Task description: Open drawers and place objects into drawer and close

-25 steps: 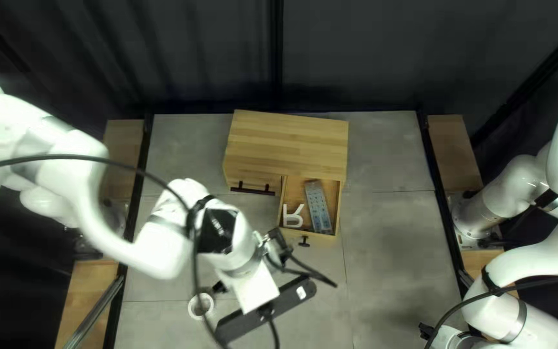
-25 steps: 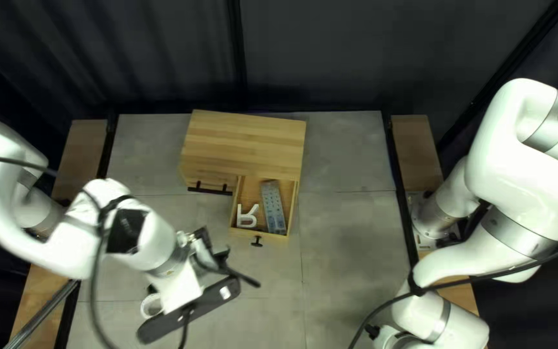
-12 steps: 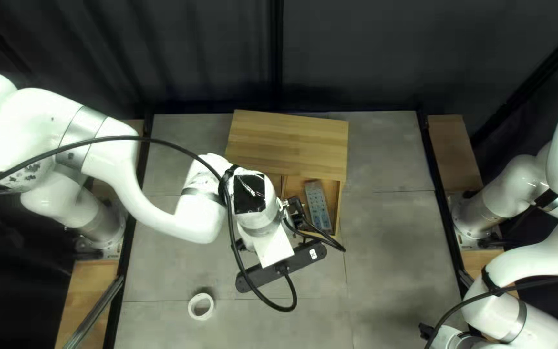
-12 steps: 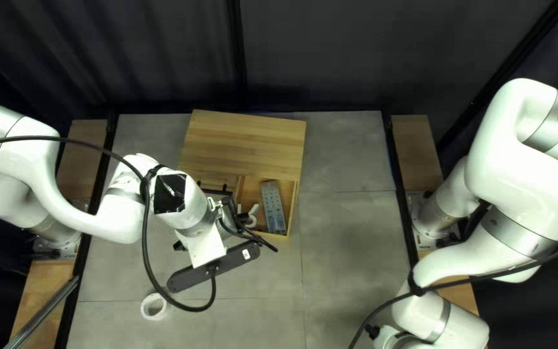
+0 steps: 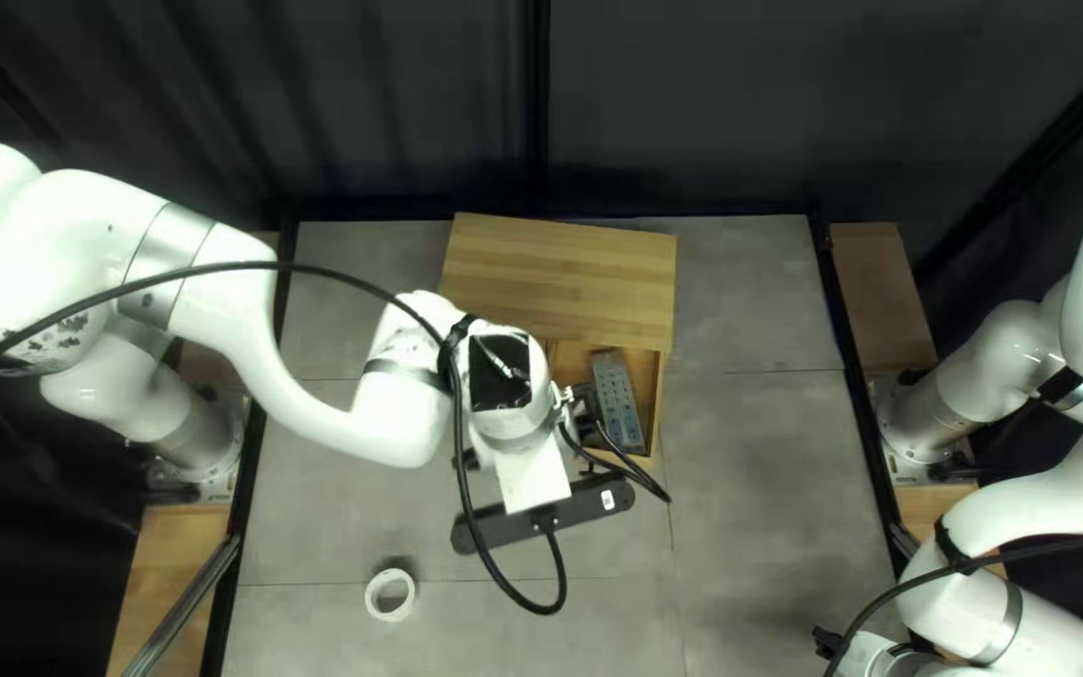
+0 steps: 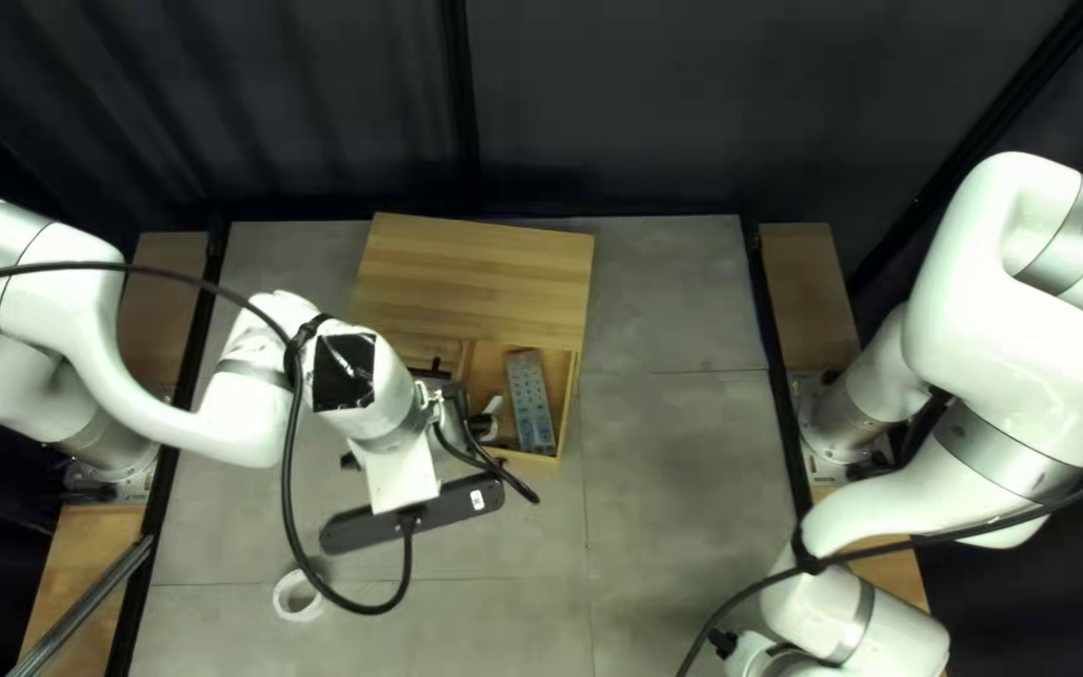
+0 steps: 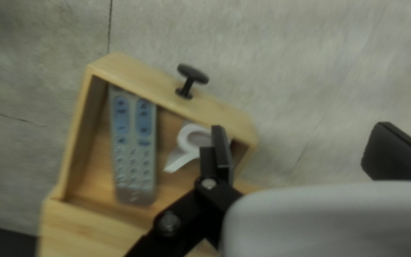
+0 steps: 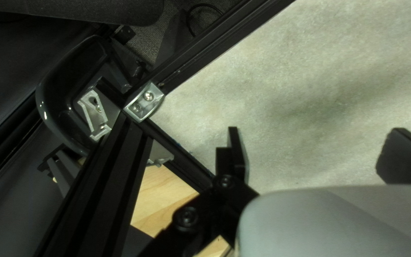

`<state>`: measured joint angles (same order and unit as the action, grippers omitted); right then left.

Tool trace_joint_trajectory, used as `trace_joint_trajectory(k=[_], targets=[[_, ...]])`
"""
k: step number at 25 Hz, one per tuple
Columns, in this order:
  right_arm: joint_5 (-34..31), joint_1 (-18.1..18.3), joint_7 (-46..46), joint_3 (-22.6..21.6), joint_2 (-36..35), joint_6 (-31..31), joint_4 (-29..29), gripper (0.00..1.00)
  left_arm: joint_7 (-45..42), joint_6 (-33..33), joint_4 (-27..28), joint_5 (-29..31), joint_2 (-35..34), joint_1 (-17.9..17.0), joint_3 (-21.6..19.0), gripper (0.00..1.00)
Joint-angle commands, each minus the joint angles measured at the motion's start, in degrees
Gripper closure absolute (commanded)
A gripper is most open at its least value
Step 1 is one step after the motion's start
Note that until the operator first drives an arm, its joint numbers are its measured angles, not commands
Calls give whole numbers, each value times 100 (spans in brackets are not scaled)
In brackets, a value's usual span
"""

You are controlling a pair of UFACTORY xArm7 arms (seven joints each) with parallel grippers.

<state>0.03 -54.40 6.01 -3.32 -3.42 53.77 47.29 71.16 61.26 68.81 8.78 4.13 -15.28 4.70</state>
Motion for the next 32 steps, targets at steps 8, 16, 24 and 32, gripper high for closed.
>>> trace_joint_trajectory(k=[8,16,24,32], targets=[[0,0,0,0,0,0,0,0,1026,-1072,7,715,560,383,329,0],[0,0,0,0,0,0,0,0,1027,-1518,145,807,927,493,429,0],[0,0,0,0,0,0,0,0,1090,-1913,19,674,948,611,451,0],[0,0,0,0,0,0,0,0,1568,-2437,-53,368,985,765,337,0]])
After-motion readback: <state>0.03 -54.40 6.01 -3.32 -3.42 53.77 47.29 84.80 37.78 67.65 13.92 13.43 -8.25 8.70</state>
